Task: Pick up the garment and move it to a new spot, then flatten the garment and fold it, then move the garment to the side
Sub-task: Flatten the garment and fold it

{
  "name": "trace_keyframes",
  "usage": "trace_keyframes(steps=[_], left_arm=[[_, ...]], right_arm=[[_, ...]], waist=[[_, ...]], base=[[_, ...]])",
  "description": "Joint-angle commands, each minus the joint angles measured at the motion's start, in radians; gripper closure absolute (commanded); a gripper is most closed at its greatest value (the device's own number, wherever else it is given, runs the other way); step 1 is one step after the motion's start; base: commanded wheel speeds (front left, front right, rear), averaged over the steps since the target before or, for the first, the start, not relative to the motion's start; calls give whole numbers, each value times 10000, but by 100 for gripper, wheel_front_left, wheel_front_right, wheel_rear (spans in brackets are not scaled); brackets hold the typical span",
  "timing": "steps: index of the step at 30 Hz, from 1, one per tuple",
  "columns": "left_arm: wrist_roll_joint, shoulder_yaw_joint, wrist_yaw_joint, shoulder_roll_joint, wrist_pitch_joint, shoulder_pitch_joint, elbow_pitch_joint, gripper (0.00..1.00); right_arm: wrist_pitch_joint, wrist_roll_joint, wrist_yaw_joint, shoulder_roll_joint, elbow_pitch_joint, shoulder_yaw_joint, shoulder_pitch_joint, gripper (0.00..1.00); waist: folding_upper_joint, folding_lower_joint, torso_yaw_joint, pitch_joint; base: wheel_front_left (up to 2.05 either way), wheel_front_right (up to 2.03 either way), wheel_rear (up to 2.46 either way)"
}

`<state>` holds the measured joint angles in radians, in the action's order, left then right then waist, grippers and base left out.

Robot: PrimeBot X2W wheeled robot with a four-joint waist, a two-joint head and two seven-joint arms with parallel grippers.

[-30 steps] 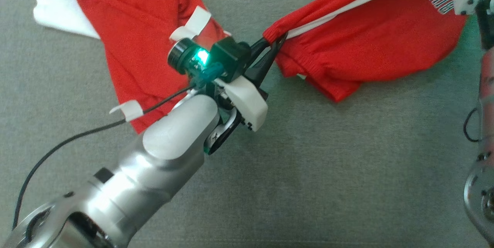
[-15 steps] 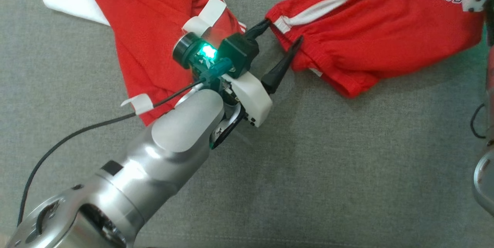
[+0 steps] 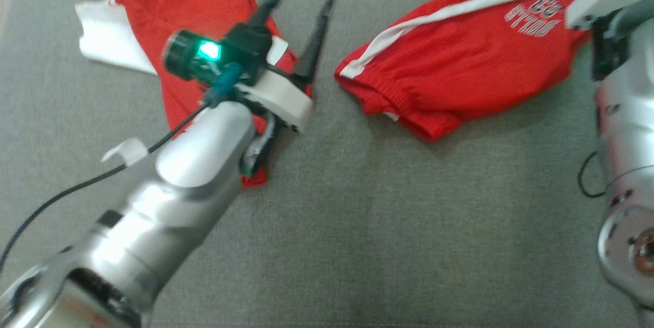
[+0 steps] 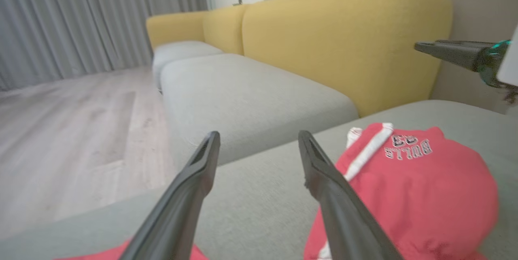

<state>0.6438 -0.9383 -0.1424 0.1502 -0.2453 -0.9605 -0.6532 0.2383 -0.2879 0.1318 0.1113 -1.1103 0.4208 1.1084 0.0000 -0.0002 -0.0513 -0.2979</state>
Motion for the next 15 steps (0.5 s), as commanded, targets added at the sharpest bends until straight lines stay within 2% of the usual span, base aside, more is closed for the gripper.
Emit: trace_keyframes(steps=[1,3,7,8,12,15], left_arm=[[-213,438,-258,444,-119,-140,429,0],[-370,673,-564,712,-148,116,728,0],[-747,1170,-1111,1310,-159,927,1575,0],[-747,1170,-1111,1310,-159,927,1575,0],[-870,1741,-1552,1800,-161,2252,2449,0],[-728,2321,-1815,2032,-162,3437,3018,0]], right_arm=[[170,350,-11,-262,381,-566,-39,0],[219,996,-11,-362,759,-1249,-444,0],[230,2426,-11,-451,2469,-2733,-2044,0],[230,2426,-11,-451,2469,-2733,-2044,0],[232,3456,-11,-330,4302,-3973,-4222,0],[232,3973,-11,-281,5474,-4432,-5758,0]], waist=[[0,2,245,563],[0,2,314,834],[0,2,458,1320],[0,2,458,1320],[0,2,542,1746],[0,2,558,1956]], base=[[0,0,0],[0,0,0],[0,0,0],[0,0,0],[0,0,0],[0,0,0]])
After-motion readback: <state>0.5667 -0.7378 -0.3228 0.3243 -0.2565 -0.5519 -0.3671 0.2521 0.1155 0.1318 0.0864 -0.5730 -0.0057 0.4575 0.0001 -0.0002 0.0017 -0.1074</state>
